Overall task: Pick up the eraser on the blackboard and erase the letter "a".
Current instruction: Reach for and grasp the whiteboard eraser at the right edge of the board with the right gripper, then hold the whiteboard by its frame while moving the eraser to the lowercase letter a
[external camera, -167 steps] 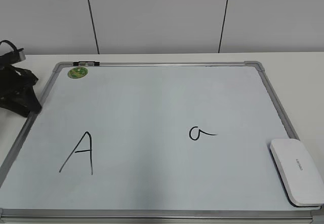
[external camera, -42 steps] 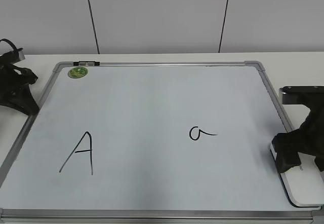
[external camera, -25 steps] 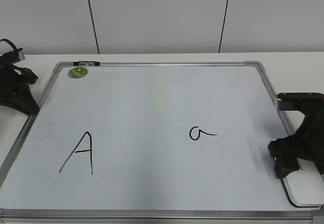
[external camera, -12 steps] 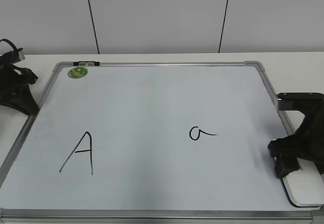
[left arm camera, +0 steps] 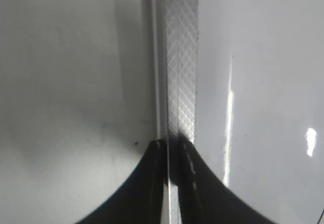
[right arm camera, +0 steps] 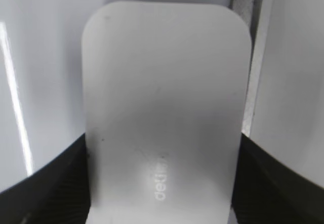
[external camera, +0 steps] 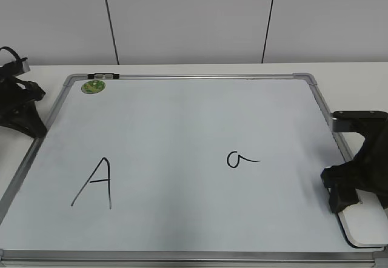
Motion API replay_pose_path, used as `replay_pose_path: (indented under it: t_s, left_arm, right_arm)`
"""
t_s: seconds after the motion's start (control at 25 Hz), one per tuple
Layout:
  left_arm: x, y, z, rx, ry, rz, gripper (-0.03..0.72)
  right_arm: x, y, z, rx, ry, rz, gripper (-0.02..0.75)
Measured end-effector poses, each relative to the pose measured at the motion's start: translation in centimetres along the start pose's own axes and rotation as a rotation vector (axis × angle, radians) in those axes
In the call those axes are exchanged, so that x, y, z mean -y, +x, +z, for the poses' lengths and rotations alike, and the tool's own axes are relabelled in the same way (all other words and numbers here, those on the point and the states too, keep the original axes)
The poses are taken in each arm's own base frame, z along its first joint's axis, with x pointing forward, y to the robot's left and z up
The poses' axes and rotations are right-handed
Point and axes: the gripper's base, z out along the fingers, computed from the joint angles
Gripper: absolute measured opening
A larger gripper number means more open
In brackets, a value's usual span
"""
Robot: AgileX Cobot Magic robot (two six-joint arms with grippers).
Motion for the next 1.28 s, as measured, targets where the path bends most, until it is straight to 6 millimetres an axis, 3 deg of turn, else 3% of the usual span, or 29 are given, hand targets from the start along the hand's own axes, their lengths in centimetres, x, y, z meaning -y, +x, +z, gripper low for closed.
replay_pose_path:
  t_s: [0.48,0.88,1.12,1.28]
  left_arm:
    - [0.0,0.0,0.0,-0.001,-0.003,0.001,0.035]
    - [0.0,0.0,0.0,-0.001,-0.003,0.001,0.035]
    - [0.0,0.0,0.0,-0.001,-0.003,0.002,0.035]
    - [0.0,0.0,0.0,-0.001,-0.003,0.002,0.035]
  right_arm:
    - [0.0,0.0,-0.3,0.009,0.000,-0.002,0.539]
    - [0.0,0.4,-4.9,0.075,-0.001,-0.033,0.539]
    - [-0.5,-1.7,-8.3,0.095,-0.029,-0.080,0.539]
    - [-1.1,-3.2,-9.2,0.105,-0.064,-0.093,0.539]
